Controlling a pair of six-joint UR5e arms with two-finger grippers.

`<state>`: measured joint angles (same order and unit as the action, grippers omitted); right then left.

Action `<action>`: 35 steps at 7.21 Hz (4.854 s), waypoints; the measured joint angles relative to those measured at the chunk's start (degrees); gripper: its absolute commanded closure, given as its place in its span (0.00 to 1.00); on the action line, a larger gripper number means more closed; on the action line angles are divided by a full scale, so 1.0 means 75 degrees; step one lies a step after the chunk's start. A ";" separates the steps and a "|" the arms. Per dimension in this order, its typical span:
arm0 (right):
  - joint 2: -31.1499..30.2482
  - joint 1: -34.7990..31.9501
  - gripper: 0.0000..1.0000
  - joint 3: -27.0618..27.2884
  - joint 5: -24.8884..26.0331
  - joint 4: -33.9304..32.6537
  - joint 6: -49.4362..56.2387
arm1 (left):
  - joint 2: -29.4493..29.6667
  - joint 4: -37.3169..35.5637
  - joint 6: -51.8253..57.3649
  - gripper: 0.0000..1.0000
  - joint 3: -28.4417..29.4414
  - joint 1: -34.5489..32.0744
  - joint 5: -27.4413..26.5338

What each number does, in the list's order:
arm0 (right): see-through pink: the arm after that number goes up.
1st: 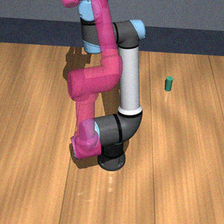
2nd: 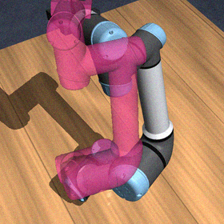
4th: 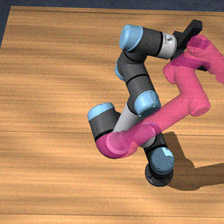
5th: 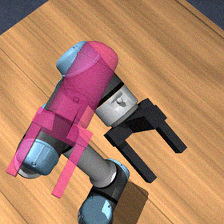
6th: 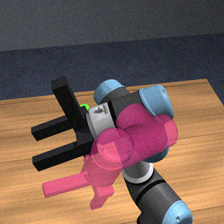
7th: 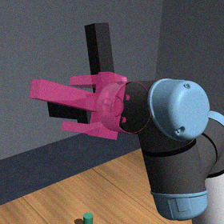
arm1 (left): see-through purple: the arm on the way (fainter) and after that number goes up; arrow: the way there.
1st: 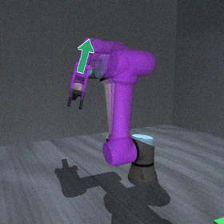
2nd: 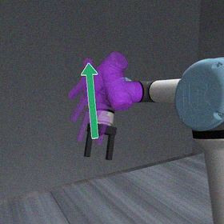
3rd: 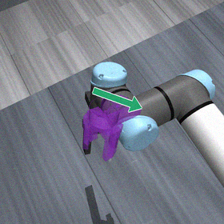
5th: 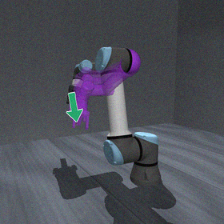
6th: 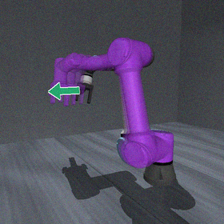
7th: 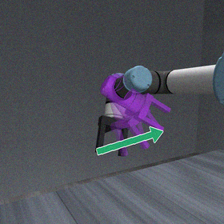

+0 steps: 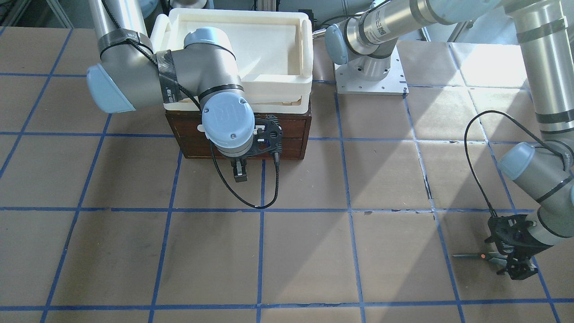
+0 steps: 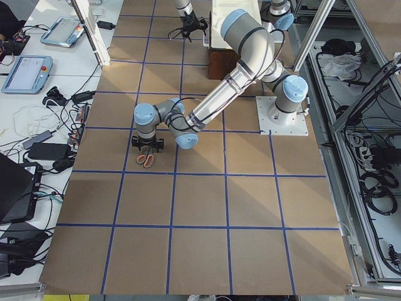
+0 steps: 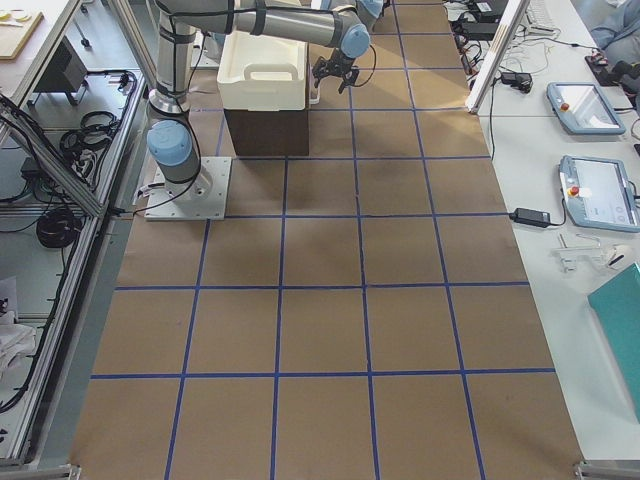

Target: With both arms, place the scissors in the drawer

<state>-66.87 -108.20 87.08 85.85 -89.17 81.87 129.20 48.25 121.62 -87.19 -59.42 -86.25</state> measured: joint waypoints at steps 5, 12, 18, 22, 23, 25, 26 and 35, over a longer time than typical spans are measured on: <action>0.0072 -0.0002 0.00 -0.0014 -0.0004 -0.0036 0.0006 | -0.0027 0.0004 0.0028 1.00 0.0000 0.0000 -0.0016; 0.0096 0.0036 0.00 -0.0068 0.0012 -0.0848 0.0277 | -0.1138 0.1330 -0.0001 1.00 0.0002 -0.0262 0.0017; 0.0164 0.0161 0.00 -0.0215 -0.0045 -0.1199 0.0422 | -0.2121 0.2750 -0.0382 1.00 0.0149 -0.0646 0.0008; 0.0572 0.0255 0.00 -0.0711 -0.0047 -0.1227 0.0554 | -0.2257 0.3049 -0.0484 1.00 0.0162 -0.0732 -0.0050; 0.0649 0.0291 0.00 -0.0798 -0.0063 -0.1232 0.0556 | -0.2250 0.3063 -0.0510 1.00 0.0158 -0.0740 -0.0088; 0.0791 0.0368 0.00 -0.0998 -0.0085 -0.1235 0.0557 | -0.2249 0.3070 -0.0531 1.00 0.0154 -0.0788 -0.0127; 0.0836 0.0388 0.00 -0.1082 -0.0092 -0.1235 0.0557 | -0.2247 0.3071 -0.0534 1.00 0.0153 -0.0801 -0.0133; 0.1336 0.0501 0.00 -0.1790 -0.0113 -0.1318 0.0558 | -0.2227 0.3142 -0.0565 1.00 0.0132 -0.0833 -0.0207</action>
<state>-56.85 -104.44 73.66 85.00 -99.06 86.05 112.50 71.81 117.38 -86.20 -65.67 -87.80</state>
